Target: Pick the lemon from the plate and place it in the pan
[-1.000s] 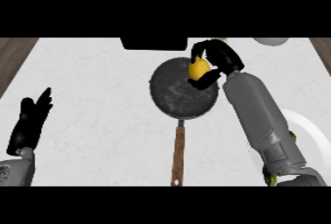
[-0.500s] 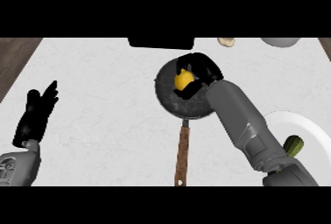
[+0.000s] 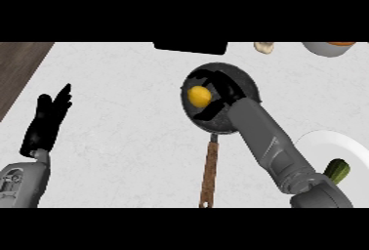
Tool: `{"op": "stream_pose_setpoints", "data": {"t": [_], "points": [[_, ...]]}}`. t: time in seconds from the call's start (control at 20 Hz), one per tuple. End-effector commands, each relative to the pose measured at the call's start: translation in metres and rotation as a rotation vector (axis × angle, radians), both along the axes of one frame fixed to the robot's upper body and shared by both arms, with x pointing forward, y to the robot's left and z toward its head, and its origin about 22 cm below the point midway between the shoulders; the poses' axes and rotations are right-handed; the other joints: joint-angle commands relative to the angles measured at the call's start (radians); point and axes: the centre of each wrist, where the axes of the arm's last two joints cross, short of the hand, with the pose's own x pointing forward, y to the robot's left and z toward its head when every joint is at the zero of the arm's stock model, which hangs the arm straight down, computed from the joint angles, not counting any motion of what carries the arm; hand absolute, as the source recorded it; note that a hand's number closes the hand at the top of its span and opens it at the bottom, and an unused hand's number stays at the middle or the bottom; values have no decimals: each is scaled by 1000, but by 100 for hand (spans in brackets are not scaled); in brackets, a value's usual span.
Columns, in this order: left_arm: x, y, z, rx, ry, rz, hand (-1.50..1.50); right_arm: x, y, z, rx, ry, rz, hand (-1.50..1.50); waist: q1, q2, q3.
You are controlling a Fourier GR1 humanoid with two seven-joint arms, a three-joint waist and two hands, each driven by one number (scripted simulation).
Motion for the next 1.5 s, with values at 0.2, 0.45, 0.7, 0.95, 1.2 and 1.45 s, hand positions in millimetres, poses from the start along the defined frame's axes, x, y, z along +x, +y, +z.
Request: {"op": "stream_pose_setpoints", "data": {"t": [0.2,0.45,0.7,0.95,1.2,1.45], "points": [[-1,7,-5,-4,7,-23,0,-1,0,-4,199,-22,-55,-150,21,2,0],[-3,4,-14,6,3,10,0,-1,-2,-4,321,-91,-107,-150,1,1,0],[-6,18,-9,5,4,61,0,8,3,15,399,-89,-211,-150,-40,-8,-1],[-17,29,-16,5,22,58,0,23,-64,34,403,-94,-304,-150,-60,-11,-1],[-15,16,-17,-4,21,70,0,33,-143,71,445,-117,-331,-150,-75,-14,0],[-12,30,-6,1,11,65,0,17,-213,74,452,-109,-329,-150,-70,-8,0]]}}
